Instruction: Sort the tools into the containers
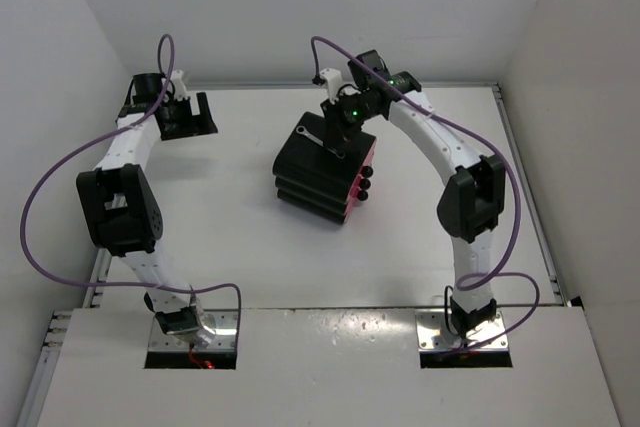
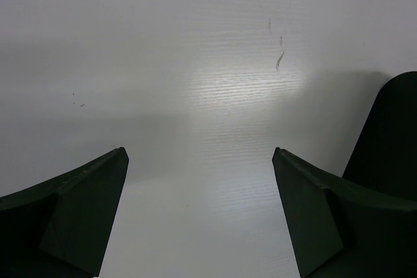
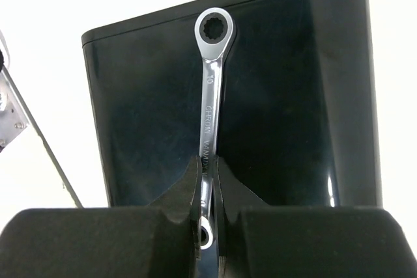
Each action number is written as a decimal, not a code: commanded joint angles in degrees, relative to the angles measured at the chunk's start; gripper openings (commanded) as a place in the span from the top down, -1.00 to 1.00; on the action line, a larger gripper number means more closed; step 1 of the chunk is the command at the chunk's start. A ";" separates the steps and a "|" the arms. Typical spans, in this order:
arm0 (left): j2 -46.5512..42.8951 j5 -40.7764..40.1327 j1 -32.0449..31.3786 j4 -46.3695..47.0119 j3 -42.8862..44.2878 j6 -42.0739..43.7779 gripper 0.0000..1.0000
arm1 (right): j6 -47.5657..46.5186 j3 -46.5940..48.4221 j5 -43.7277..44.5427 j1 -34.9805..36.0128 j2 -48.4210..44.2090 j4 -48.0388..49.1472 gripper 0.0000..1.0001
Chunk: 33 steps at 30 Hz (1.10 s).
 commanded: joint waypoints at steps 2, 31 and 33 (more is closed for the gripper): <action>-1.63 0.33 0.14 0.19 -0.83 0.44 -1.00 | -1.27 0.31 3.54 0.41 2.55 -1.09 1.00; -1.11 1.91 0.14 0.72 -1.44 -0.08 -1.00 | -1.71 -3.13 7.15 0.41 -7.38 -0.75 0.01; -1.11 1.91 0.14 0.72 -1.45 -0.08 -1.00 | -0.14 -1.02 6.09 0.41 -8.78 0.31 0.01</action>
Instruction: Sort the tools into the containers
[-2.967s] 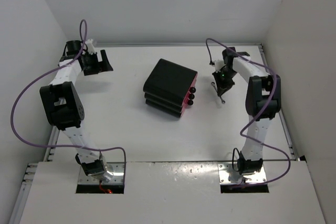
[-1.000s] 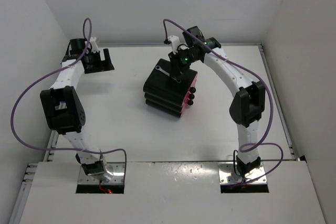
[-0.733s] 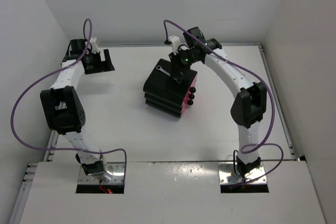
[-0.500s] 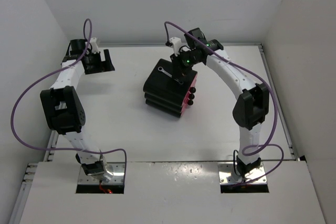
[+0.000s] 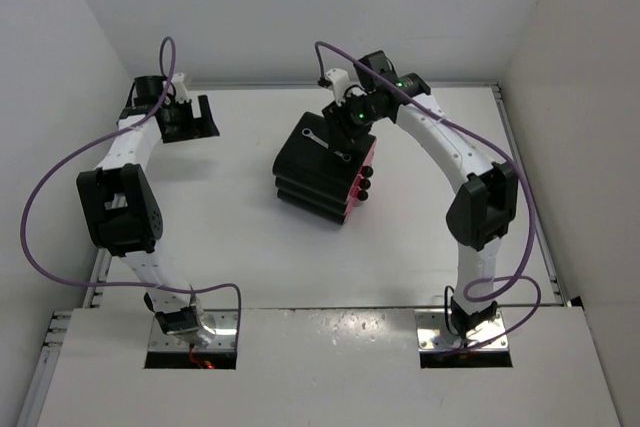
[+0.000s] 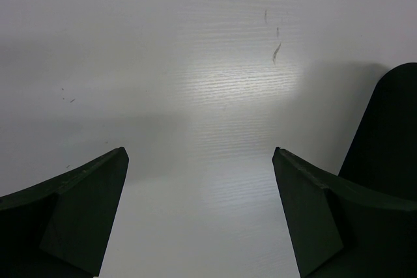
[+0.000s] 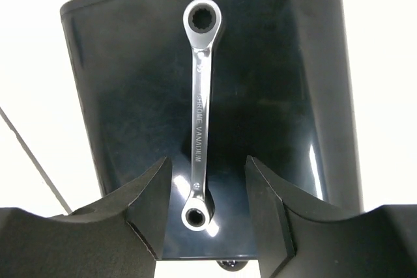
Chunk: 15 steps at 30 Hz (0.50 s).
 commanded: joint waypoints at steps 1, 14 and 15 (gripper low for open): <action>-1.11 0.80 0.14 0.63 -1.12 -0.35 -1.00 | 1.40 4.49 -0.26 0.35 -4.15 1.29 0.01; -8.83 3.70 -3.37 -1.03 -5.76 7.21 -1.00 | 5.10 -3.92 9.92 -5.16 -20.60 10.19 -0.45; -9.80 4.57 -3.38 -1.04 -6.74 7.73 -1.00 | 5.09 -8.55 9.93 -6.93 -20.59 9.31 -0.45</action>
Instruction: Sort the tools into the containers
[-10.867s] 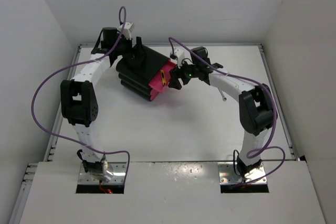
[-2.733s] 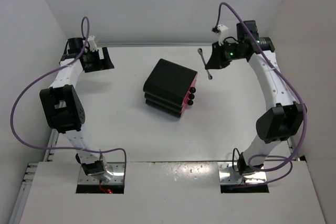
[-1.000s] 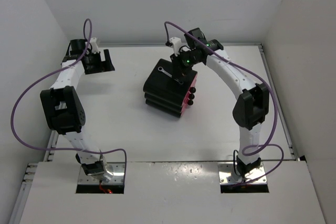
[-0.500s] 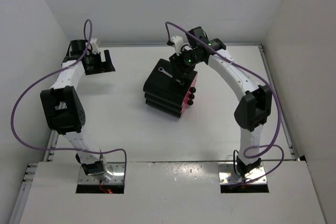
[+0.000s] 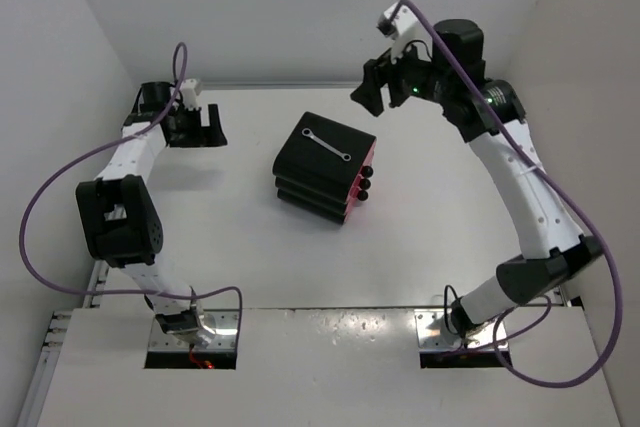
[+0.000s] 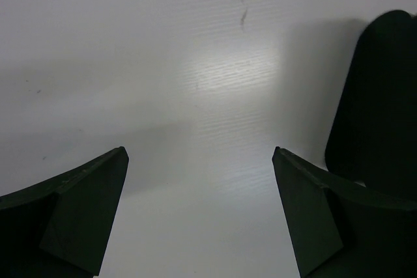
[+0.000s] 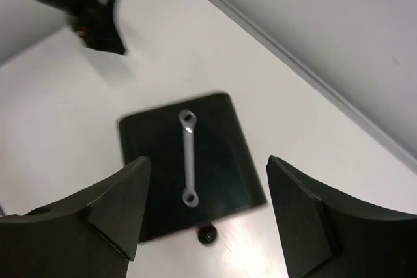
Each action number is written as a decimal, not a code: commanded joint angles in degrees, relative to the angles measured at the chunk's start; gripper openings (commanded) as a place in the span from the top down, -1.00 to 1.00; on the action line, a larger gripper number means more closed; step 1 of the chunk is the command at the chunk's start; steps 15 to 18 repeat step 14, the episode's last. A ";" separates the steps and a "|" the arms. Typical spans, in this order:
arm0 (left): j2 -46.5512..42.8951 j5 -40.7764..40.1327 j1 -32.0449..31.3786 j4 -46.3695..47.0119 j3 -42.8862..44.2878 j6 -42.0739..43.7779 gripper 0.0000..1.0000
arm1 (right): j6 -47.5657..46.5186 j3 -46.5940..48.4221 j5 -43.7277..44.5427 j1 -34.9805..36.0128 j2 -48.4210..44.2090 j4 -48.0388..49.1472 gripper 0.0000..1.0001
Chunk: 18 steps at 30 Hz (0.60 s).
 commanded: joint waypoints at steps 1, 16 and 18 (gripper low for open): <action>-6.90 2.87 -1.61 -0.47 -2.98 3.83 -1.00 | -0.28 -10.02 6.84 -6.26 0.97 -3.36 -0.45; -17.09 4.10 1.91 1.29 -13.63 4.44 -1.00 | 0.86 -40.28 3.51 -26.49 -8.90 5.08 -0.52; -17.09 4.10 1.91 1.29 -13.63 4.44 -1.00 | 0.86 -40.28 3.51 -26.49 -8.90 5.08 -0.52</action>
